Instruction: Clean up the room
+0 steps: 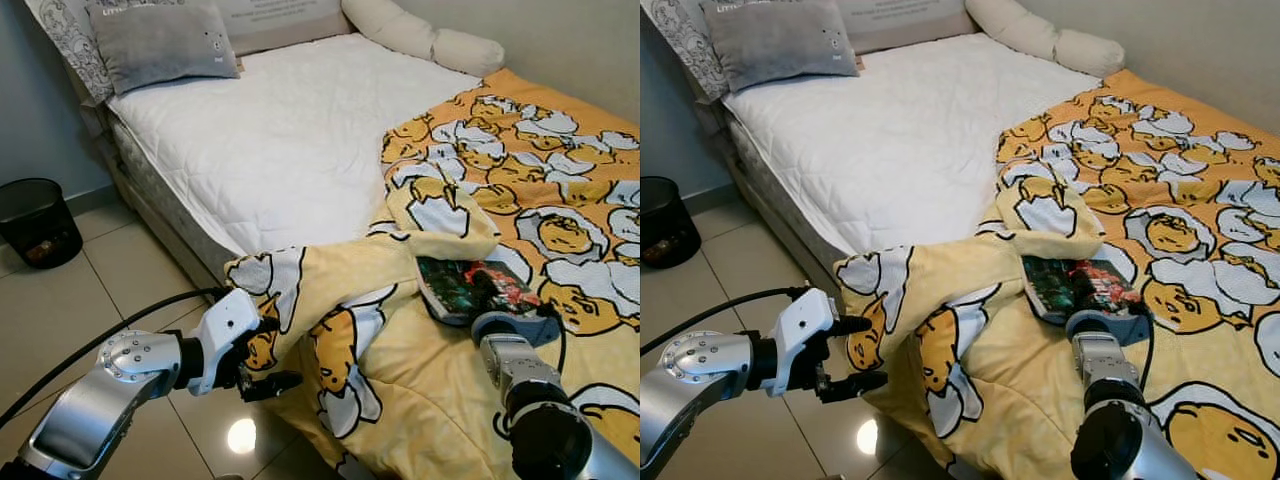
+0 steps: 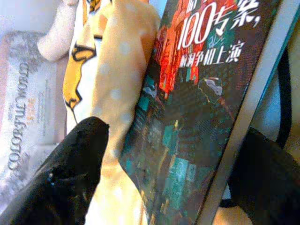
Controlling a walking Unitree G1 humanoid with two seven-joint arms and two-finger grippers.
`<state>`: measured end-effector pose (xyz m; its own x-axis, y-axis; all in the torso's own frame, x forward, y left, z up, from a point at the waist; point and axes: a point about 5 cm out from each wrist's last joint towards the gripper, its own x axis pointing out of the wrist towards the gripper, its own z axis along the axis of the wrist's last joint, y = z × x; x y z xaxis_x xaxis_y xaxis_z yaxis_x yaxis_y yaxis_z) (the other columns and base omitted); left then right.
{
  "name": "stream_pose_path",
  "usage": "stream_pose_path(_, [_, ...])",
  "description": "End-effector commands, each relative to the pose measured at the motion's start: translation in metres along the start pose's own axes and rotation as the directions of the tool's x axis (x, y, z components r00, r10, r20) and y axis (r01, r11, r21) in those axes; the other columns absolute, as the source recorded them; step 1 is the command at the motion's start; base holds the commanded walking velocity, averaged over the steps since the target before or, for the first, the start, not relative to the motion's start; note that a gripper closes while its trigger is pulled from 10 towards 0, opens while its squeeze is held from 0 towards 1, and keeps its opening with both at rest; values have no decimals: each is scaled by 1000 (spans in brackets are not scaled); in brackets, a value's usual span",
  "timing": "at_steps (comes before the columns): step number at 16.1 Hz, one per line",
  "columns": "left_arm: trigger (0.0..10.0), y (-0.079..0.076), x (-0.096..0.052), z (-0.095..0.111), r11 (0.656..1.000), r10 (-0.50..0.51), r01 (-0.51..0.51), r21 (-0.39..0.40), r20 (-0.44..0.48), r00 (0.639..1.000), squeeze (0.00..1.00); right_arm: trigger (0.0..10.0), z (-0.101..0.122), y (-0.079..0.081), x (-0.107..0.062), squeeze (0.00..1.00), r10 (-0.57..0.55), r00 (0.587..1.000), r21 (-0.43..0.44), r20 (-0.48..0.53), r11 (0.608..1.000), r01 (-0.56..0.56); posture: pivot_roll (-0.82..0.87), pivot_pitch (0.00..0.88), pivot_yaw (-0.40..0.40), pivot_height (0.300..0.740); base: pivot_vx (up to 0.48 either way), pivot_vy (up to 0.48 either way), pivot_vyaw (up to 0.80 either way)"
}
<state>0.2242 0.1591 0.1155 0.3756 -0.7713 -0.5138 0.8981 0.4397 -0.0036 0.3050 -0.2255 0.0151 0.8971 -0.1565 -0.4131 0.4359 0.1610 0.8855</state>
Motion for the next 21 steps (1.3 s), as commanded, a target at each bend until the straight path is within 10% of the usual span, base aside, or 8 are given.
stream_pose_path(1, [10000, -1, -1, 5, 1000, -8, 8, 16, 10, 1000, 0, 0, 0, 10, 4, 0, 9, 1000, -62, -6, 998, -9, 61, 0, -66, 740, 0, 0, 0])
stream_pose_path(21, [10000, 1, 2, 18, 999, 21, -22, 35, 18, 1000, 0, 0, -11, 5, 4, 0, -74, 997, -151, -27, 986, 69, 60, 0, -51, 740, 0, 0, 0])
